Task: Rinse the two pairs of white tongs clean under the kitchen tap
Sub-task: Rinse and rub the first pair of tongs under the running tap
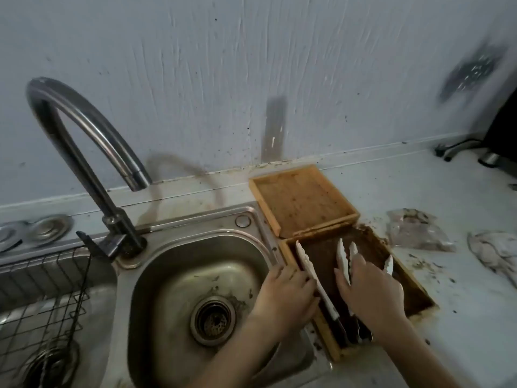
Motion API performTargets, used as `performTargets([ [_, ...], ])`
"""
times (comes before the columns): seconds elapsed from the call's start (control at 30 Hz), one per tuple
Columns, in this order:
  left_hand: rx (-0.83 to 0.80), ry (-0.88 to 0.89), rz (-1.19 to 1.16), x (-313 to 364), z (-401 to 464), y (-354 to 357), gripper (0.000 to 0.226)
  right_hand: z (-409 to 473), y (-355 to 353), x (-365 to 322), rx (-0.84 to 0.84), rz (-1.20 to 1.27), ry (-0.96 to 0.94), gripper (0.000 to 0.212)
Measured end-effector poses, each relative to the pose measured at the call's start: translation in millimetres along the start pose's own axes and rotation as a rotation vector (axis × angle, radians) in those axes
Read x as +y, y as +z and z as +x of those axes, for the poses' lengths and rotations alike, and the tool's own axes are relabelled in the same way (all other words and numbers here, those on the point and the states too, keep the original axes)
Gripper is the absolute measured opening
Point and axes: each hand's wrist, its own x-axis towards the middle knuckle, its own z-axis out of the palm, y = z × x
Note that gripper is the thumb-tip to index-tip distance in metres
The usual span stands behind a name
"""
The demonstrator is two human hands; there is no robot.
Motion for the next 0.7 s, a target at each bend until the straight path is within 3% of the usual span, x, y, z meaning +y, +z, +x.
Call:
performTargets([
  [0.2, -0.089, 0.069, 0.008, -1, 4, 6, 0.051, 4, 0, -5, -0.13, -0.076, 0.048, 0.033],
  [0.43, -0.109, 0.073, -0.005, -2, 6, -3, 0.041, 10, -4, -7, -0.263, -0.077, 0.063, 0.027],
  [0.57, -0.044, 0.087, -0.045, -9, 5, -19, 0.04, 11, -21, -10, -0.174, 0.037, 0.089, 0.029],
  [0.7, 0.122, 0.03, -0.073, -27, 0, -46, 0.033, 20, -51, -17, 0.117, 0.171, -0.046, 0.026],
])
